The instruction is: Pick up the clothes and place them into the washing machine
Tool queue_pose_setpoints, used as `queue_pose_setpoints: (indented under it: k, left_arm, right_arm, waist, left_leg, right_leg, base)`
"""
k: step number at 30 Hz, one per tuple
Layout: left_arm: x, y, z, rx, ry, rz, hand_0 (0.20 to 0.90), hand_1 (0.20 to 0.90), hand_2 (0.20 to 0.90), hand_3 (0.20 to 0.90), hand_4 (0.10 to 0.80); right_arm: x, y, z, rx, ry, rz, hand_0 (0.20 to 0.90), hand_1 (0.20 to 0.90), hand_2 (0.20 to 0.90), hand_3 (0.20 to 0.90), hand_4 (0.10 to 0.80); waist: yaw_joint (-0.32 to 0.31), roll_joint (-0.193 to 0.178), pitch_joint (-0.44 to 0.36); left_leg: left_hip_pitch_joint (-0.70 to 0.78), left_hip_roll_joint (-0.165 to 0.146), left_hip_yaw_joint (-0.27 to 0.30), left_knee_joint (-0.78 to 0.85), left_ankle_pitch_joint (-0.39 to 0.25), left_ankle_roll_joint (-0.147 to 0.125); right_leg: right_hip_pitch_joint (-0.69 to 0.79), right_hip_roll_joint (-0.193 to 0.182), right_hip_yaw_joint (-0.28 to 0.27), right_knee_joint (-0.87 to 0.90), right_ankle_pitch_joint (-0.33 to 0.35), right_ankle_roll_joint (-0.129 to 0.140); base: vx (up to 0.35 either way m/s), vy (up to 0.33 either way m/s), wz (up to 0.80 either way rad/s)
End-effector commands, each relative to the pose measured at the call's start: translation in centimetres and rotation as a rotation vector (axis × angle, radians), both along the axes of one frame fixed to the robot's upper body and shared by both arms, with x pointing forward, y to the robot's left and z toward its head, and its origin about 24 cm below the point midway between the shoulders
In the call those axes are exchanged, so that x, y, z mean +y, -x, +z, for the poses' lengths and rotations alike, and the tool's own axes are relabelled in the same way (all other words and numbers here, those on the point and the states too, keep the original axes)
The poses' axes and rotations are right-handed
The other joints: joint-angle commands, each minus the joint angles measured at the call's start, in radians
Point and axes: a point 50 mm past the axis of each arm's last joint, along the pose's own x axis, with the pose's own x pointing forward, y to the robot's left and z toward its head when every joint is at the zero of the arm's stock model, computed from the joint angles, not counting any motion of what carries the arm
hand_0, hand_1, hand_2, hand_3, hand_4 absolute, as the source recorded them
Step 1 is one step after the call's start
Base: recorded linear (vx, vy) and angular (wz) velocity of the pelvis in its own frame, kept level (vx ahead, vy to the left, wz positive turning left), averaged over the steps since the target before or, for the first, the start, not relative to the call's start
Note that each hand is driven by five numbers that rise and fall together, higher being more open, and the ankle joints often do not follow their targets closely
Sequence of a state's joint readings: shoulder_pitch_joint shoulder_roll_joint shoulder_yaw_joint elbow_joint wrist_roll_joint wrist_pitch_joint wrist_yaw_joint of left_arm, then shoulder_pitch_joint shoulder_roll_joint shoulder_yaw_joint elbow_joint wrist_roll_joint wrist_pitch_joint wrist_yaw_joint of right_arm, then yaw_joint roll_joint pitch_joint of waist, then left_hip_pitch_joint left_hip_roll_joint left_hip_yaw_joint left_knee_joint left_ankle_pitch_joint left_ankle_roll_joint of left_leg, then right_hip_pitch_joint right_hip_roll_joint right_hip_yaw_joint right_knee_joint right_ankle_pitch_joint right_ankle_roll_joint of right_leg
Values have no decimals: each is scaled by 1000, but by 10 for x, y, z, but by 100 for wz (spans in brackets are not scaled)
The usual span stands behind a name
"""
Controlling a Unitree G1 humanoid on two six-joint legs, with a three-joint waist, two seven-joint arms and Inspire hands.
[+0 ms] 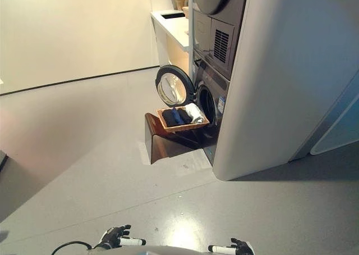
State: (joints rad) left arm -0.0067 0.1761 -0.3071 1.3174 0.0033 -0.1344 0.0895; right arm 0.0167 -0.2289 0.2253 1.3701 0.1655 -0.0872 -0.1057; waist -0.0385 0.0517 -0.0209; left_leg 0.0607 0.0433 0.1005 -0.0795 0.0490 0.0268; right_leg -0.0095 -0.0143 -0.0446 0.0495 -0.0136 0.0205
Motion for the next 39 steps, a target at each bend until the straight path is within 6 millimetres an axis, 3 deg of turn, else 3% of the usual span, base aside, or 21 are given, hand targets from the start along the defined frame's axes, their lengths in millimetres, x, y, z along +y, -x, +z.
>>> queue_pose_setpoints:
  k: [1, 5, 8, 10, 11, 12, 15, 17, 19, 22, 24, 25, 26, 27, 29, 30, 31, 32, 33, 34, 39]
  left_arm:
    - [-1, -31, 7, -89, 0, 23, 900, 900, 900, 900, 800]
    - [5, -39, 10, -126, 1, 81, 900, 900, 900, 900, 800]
    - [12, -36, 10, -116, -19, 88, 900, 900, 900, 900, 800]
    - [16, -35, 11, -108, -33, 78, 900, 900, 900, 900, 800]
    - [21, -34, 12, -105, -42, 76, 900, 900, 900, 900, 800]
    - [24, -35, 12, -110, -47, 76, 900, 900, 900, 900, 800]
    - [31, -35, 14, -114, -59, 90, 900, 900, 900, 900, 800]
    - [37, -30, 14, -102, -74, 105, 900, 900, 900, 900, 800]
    - [38, -33, 15, -119, -79, 108, 900, 900, 900, 900, 800]
    - [36, -38, 16, -128, -82, 89, 900, 900, 900, 900, 800]
    - [34, -37, 15, -126, -81, 84, 900, 900, 900, 900, 800]
    - [30, -36, 14, -121, -68, 79, 900, 900, 900, 900, 800]
    - [30, -35, 14, -121, -68, 79, 900, 900, 900, 900, 800]
    - [21, -34, 12, -118, -47, 65, 900, 900, 900, 900, 800]
    - [15, -35, 11, -119, -33, 59, 900, 900, 900, 900, 800]
    - [3, -37, 9, -126, 5, 64, 900, 900, 900, 900, 800]
    - [-4, -42, 10, -142, 23, 52, 900, 900, 900, 900, 800]
    - [-4, -42, 10, -142, 23, 52, 900, 900, 900, 900, 800]
    - [-7, -46, 11, -154, 31, 31, 900, 900, 900, 900, 800]
    - [-14, -61, 17, -203, 31, -39, 900, 900, 900, 900, 800]
    - [-6, -61, 18, -219, 7, 6, 900, 900, 900, 900, 800]
  right_arm:
    - [-4, -40, 8, -76, 26, 31, 900, 900, 900, 900, 800]
    - [-7, -50, 11, -114, 35, 0, 900, 900, 900, 900, 800]
    - [-10, -52, 12, -130, 29, -45, 900, 900, 900, 900, 800]
    - [-14, -50, 13, -132, 33, -82, 900, 900, 900, 900, 800]
    - [-21, -44, 13, -122, 42, -123, 900, 900, 900, 900, 800]
    - [-23, -42, 13, -123, 43, -136, 900, 900, 900, 900, 800]
    - [-25, -41, 14, -123, 43, -148, 900, 900, 900, 900, 800]
    - [-30, -37, 14, -114, 53, -163, 900, 900, 900, 900, 800]
    - [-35, -34, 15, -108, 66, -173, 900, 900, 900, 900, 800]
    - [-35, -35, 16, -100, 71, -165, 900, 900, 900, 900, 800]
    - [-35, -34, 15, -94, 72, -154, 900, 900, 900, 900, 800]
    - [-34, -31, 14, -87, 68, -133, 900, 900, 900, 900, 800]
    - [-34, -31, 14, -87, 69, -133, 900, 900, 900, 900, 800]
    - [-31, -27, 13, -76, 63, -120, 900, 900, 900, 900, 800]
    - [-30, -26, 12, -71, 61, -106, 900, 900, 900, 900, 800]
    - [-26, -29, 11, -81, 55, -75, 900, 900, 900, 900, 800]
    - [-25, -36, 13, -109, 61, -75, 900, 900, 900, 900, 800]
    - [-25, -36, 13, -109, 61, -75, 900, 900, 900, 900, 800]
    - [-26, -41, 14, -126, 61, -81, 900, 900, 900, 900, 800]
    - [-24, -65, 21, -196, 65, -54, 900, 900, 900, 900, 800]
    - [-22, -87, 28, -261, 70, -24, 900, 900, 900, 900, 800]
  waist:
    - [15, -77, 50]
    - [25, -77, 74]
    - [22, -72, 89]
    - [16, -66, 96]
    - [9, -59, 108]
    - [3, -50, 117]
    - [-7, -35, 128]
    - [-21, -30, 121]
    - [-49, -44, 118]
    - [-75, -29, 124]
    - [-78, -23, 121]
    - [-100, -27, 105]
    - [-100, -23, 106]
    - [-110, -22, 88]
    - [-109, -15, 82]
    - [-104, -7, 76]
    - [-96, -17, 83]
    - [-99, -21, 80]
    - [-87, -28, 97]
    - [-61, -55, 134]
    - [-2, -73, 165]
  left_leg:
    - [-3, -75, -18, 71, -142, 1]
    - [-40, -81, -22, 139, -179, 25]
    - [-43, -91, -27, 180, -208, 44]
    - [-26, -97, -34, 186, -224, 55]
    - [-1, -104, -49, 194, -240, 71]
    - [10, -100, -58, 197, -244, 78]
    - [33, -88, -72, 191, -244, 76]
    - [74, -92, -86, 178, -239, 60]
    - [153, -106, -119, 151, -270, 28]
    - [240, -73, -144, 109, -303, -2]
    - [265, -61, -146, 99, -308, -8]
    - [300, -40, -166, 92, -306, -19]
    - [303, -37, -165, 91, -307, -20]
    - [296, -3, -177, 131, -277, -39]
    - [283, 14, -180, 166, -242, -53]
    - [216, 49, -167, 342, -105, -94]
    - [133, 47, -165, 517, -31, -107]
    - [129, 43, -168, 516, -27, -107]
    - [68, 28, -165, 626, -1, -110]
    - [-31, 10, -151, 777, 40, -101]
    - [-208, 33, -72, 740, -11, -76]
  right_leg:
    - [61, -49, -16, -65, 11, 53]
    - [5, -55, -18, 51, -30, 58]
    - [-41, -65, -21, 178, -38, 79]
    - [-80, -72, -19, 278, -9, 94]
    - [-122, -79, -14, 385, 57, 104]
    - [-154, -71, -8, 455, 77, 104]
    - [-216, -61, -16, 526, 70, 100]
    - [-244, -73, -47, 417, 50, 84]
    - [-299, -124, -75, 108, 112, 98]
    - [-339, -124, -75, -73, 199, 130]
    - [-343, -117, -80, -66, 214, 133]
    - [-350, -97, -37, -27, 227, 120]
    - [-348, -93, -39, -26, 226, 119]
    - [-334, -61, 6, -24, 241, 100]
    - [-325, -43, 2, -16, 234, 90]
    - [-271, -3, -15, -20, 204, 50]
    - [-235, 0, -18, -30, 181, 22]
    - [-238, -5, -19, -30, 182, 23]
    - [-197, -1, -14, -43, 165, 10]
    - [-131, -6, -4, -53, 128, -20]
    - [-51, -1, 16, -44, 62, -38]
  base:
    - [-11, 51, 2]
    - [17, 68, 3]
    - [100, 106, 3]
    - [186, 143, 9]
    - [230, 162, 6]
    - [235, 153, 2]
    - [132, 46, -6]
    - [390, -36, -17]
    - [555, -164, 11]
    - [420, -141, 30]
    - [350, -142, 13]
    - [289, -134, 7]
    - [575, -315, 24]
    - [298, -181, 52]
    - [385, -299, 65]
    - [477, -457, 42]
    - [362, -363, 32]
    - [179, -224, 29]
    - [212, -286, 6]
    - [215, -280, -8]
    - [277, -152, 4]
